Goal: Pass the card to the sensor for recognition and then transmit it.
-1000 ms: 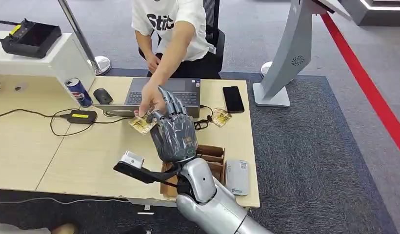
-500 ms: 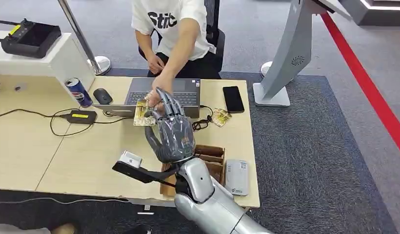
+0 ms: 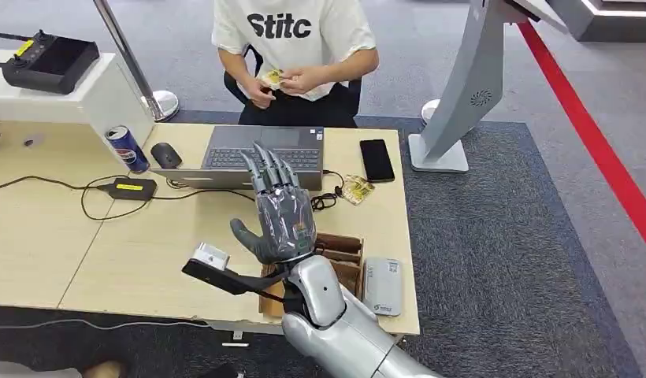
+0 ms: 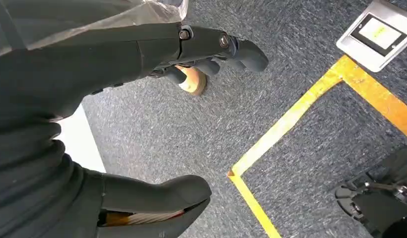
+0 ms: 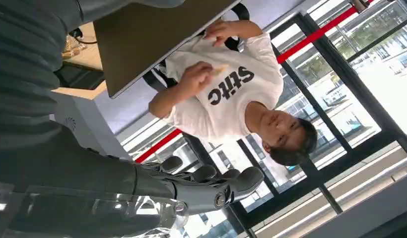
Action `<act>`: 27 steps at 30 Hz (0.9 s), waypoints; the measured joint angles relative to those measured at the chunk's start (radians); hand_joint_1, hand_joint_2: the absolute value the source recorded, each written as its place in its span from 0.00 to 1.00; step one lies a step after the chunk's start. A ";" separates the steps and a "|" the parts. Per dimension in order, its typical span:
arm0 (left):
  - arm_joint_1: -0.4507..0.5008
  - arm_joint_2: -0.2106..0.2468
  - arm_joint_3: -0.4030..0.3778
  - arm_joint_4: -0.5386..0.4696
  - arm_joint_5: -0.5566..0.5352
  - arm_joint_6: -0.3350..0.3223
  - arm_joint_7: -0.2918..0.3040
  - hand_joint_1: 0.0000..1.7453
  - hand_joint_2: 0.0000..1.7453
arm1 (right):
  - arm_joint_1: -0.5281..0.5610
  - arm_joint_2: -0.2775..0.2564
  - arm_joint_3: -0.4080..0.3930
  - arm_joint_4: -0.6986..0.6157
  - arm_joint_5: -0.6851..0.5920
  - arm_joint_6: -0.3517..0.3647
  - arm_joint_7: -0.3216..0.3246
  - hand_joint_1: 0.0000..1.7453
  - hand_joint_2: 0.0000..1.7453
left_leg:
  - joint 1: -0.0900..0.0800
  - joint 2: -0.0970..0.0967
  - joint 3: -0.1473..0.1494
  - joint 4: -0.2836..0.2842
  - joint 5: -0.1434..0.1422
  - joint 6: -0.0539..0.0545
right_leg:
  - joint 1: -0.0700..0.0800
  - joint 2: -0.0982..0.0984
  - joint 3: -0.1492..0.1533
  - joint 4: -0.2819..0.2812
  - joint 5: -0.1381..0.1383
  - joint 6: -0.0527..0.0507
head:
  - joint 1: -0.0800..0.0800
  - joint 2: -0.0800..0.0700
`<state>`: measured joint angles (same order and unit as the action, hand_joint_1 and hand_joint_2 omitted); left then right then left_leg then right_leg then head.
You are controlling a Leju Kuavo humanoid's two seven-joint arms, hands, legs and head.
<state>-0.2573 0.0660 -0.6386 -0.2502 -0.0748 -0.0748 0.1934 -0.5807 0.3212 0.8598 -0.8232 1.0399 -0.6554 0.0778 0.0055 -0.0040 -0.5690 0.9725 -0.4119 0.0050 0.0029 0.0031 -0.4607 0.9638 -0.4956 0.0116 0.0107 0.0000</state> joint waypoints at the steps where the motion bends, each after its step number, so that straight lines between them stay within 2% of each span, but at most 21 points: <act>1: 0.000 0.000 0.000 0.000 0.000 0.000 0.000 0.00 1.00 | 0.000 0.000 0.000 0.000 0.000 0.000 0.000 0.00 1.00 | 0.000 0.000 0.000 0.000 0.000 0.000 | 0.000 0.000 0.000 0.000 0.000 0.000 | 0.000 0.000; 9: 0.000 0.000 0.000 0.000 0.000 0.000 0.000 0.00 1.00 | 0.000 -0.001 0.000 -0.002 0.001 0.000 0.001 0.00 1.00 | 0.000 0.000 0.000 0.000 0.000 0.000 | 0.000 0.000 0.000 0.000 0.000 0.000 | 0.000 0.000; 15: 0.004 0.000 0.000 0.000 0.012 0.003 0.000 0.00 1.00 | 0.013 -0.019 0.002 -0.037 0.005 0.021 0.034 0.00 1.00 | 0.000 0.000 0.000 0.000 0.000 0.000 | 0.000 0.000 0.000 0.000 0.000 0.000 | 0.000 0.000; 24: 0.034 0.020 0.008 0.000 0.042 0.014 -0.023 0.00 1.00 | 0.134 -0.142 -0.003 -0.244 -0.004 0.155 0.115 0.00 1.00 | 0.000 0.000 0.000 0.000 0.000 0.000 | 0.000 0.000 -0.001 0.000 0.000 0.000 | 0.000 0.000; 27: 0.049 0.027 0.014 0.000 0.056 0.024 -0.034 0.00 1.00 | 0.177 -0.191 -0.015 -0.331 -0.075 0.186 0.127 0.00 1.00 | 0.000 0.000 0.000 0.000 0.000 0.000 | -0.001 0.000 -0.001 -0.001 0.000 0.000 | 0.000 0.000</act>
<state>-0.2087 0.0935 -0.6241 -0.2499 -0.0191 -0.0507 0.1598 -0.4041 0.1298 0.8446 -1.1542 0.9652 -0.4692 0.2045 0.0055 -0.0037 -0.5691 0.9727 -0.4122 0.0052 0.0024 0.0034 -0.4614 0.9632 -0.4956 0.0116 0.0107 0.0000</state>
